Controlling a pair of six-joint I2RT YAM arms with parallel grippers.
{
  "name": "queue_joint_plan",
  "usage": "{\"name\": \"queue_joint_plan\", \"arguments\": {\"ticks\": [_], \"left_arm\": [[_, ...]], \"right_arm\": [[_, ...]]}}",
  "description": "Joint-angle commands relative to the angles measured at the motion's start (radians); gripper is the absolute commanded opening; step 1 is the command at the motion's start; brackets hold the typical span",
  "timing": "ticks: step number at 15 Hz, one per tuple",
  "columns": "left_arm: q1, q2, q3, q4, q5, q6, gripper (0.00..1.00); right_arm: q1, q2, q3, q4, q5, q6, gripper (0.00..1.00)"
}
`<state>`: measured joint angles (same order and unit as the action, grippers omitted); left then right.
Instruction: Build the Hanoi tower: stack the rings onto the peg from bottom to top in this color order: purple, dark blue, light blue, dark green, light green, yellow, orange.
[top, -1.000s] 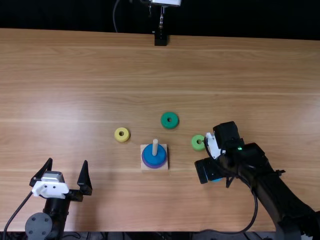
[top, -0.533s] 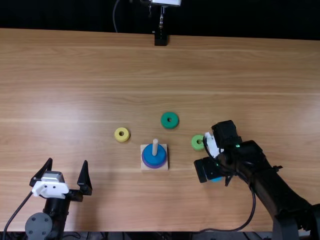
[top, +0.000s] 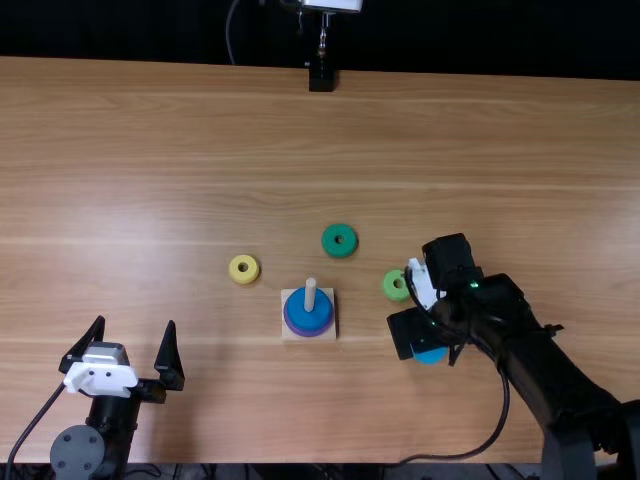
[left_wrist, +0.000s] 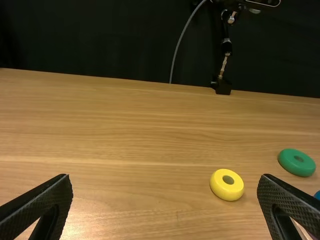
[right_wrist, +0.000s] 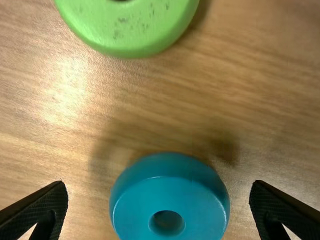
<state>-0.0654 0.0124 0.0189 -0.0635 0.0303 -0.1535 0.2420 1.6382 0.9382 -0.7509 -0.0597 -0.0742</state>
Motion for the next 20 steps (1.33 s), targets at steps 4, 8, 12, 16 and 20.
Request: {"name": "queue_joint_plan", "arguments": {"ticks": [4,8,12,16,20], "left_arm": [[-0.001,-0.012,-0.019,-0.001,0.001,0.014,1.00],[-0.001,-0.012,-0.019,-0.001,0.001,0.014,1.00],[-0.001,-0.012,-0.019,-0.001,0.001,0.014,1.00],[-0.001,-0.012,-0.019,-0.001,0.001,0.014,1.00],[-0.001,-0.012,-0.019,-0.001,0.001,0.014,1.00]], "right_arm": [[0.013,0.034,0.050,-0.020,-0.007,-0.005,1.00],[0.013,0.034,0.050,-0.095,-0.007,-0.009,1.00],[0.013,0.035,0.045,-0.119,-0.007,-0.003,1.00],[0.017,0.051,0.044,-0.115,-0.001,-0.003,1.00],[0.042,0.069,0.047,-0.113,0.003,0.001,0.98]]}}
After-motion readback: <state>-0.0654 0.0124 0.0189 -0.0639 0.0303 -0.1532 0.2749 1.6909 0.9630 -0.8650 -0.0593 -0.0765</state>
